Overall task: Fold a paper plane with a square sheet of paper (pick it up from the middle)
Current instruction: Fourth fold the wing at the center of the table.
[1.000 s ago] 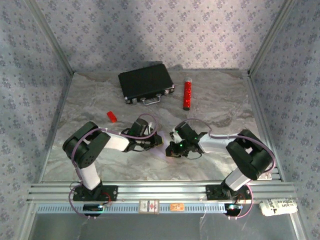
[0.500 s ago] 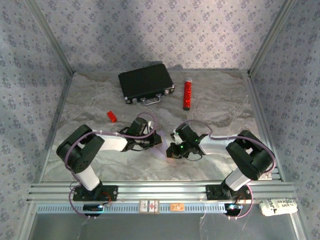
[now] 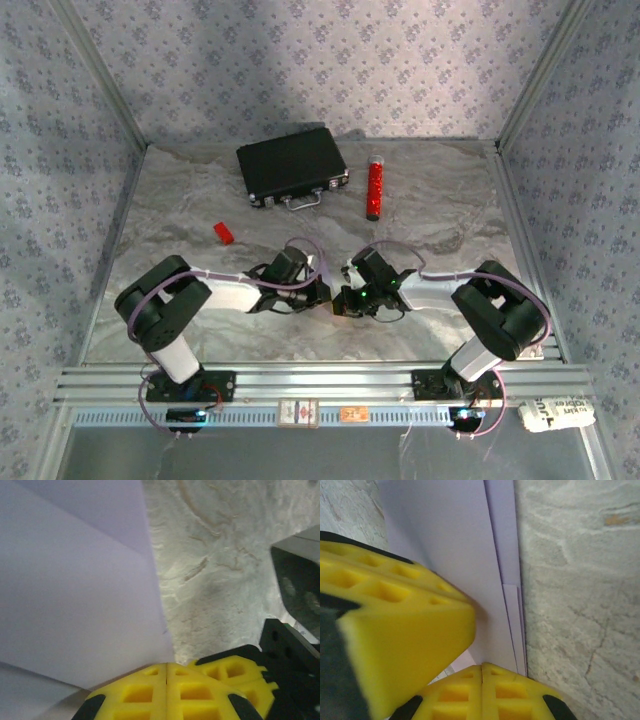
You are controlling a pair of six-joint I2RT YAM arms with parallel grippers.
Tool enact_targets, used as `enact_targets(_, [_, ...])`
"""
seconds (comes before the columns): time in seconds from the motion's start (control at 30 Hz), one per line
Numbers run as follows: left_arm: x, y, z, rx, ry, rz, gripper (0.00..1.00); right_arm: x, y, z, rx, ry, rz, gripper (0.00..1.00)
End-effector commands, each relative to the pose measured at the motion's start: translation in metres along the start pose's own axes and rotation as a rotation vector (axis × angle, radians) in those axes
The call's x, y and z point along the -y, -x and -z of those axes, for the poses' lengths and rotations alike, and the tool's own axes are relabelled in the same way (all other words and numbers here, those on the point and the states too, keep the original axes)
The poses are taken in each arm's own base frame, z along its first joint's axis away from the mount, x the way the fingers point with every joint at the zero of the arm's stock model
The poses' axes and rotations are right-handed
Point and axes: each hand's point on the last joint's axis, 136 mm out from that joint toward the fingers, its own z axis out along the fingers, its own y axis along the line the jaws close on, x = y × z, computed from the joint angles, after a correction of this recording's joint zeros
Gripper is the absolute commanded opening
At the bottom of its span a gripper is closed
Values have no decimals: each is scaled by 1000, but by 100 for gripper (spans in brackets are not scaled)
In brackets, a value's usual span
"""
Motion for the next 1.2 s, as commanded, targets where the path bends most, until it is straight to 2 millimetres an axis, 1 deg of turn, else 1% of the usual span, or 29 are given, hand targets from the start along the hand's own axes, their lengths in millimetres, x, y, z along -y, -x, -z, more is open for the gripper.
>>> enact_targets(0.0, [-23, -10, -6, -21, 76, 31, 3, 45, -29, -6, -66, -153, -83, 0])
enact_targets(0.07, [-34, -9, -5, -3, 120, 41, 3, 46, -30, -6, -69, -155, -86, 0])
enact_targets(0.13, [-41, -8, -4, 10, 148, 42, 3, 47, -31, -6, -70, -156, -86, 0])
enact_targets(0.33, [-53, 1, 0, 47, 213, 24, 3, 46, -31, -4, -68, -156, -84, 0])
enact_targets(0.47, [-57, 9, 2, 63, 212, 25, 3, 47, -32, -4, -71, -159, -86, 0])
enact_targets(0.67, [-56, 23, 9, 85, 206, 33, 3, 49, -36, -4, -81, -161, -82, 0])
enact_targets(0.77, [-53, 29, 10, 92, 175, 29, 3, 46, -36, -3, -80, -153, -80, 0])
enact_targets(0.93, [-57, 39, 15, 101, 175, 47, 4, 44, -34, -2, -77, -150, -73, 0])
enact_targets(1.1, [-63, 56, 21, 122, 173, 72, 4, 36, -33, -3, -79, -110, -63, 0])
enact_targets(1.17, [-64, 63, 24, 133, 166, 83, 4, 37, -34, -4, -84, -111, -63, 0])
